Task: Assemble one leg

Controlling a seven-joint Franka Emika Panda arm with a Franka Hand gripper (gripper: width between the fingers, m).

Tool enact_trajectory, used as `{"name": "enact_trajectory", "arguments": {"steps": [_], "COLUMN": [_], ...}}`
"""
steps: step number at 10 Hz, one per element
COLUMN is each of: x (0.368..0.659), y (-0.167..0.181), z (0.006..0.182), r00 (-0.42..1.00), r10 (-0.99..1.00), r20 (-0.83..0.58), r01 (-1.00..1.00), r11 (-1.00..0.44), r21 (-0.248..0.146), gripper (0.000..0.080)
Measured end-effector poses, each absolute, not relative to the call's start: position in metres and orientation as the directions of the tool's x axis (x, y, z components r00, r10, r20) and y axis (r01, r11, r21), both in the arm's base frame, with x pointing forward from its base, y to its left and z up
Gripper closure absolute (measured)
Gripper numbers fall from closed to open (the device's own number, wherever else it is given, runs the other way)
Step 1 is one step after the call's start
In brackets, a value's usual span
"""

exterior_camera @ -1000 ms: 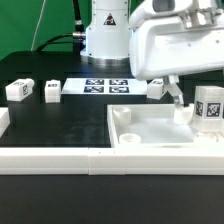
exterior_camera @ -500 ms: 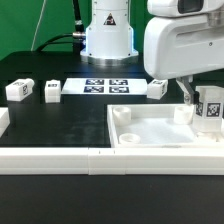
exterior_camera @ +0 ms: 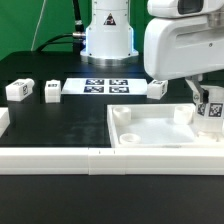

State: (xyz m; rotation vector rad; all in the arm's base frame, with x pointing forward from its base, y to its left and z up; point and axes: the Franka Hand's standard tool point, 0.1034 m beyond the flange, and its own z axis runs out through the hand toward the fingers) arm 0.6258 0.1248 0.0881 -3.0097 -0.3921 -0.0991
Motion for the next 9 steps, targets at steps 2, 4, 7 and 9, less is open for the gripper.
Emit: {"name": "enact_trajectory", "arguments": {"steps": [2, 4, 7, 9], "x": [0.626, 0.626, 0.6278, 0.6281], "y": [0.1245, 0.1236, 0.1202, 0.1186], "z": [0.0881, 0.0878, 0.0872, 0.0867], "r00": [0.973, 0.983, 0.976, 0.899], "r10": [0.219, 0.169, -0.215, -0.437], "r20": [0.076, 0.07, 0.039, 0.012], "r01": [0.226, 0.176, -0.208, -0.432], "r11": [-0.969, -0.979, -0.969, -0.893], "r21": [-0.098, -0.106, -0.13, -0.13], "gripper": [0.0492, 0.0494, 0.0495, 0.0495]}}
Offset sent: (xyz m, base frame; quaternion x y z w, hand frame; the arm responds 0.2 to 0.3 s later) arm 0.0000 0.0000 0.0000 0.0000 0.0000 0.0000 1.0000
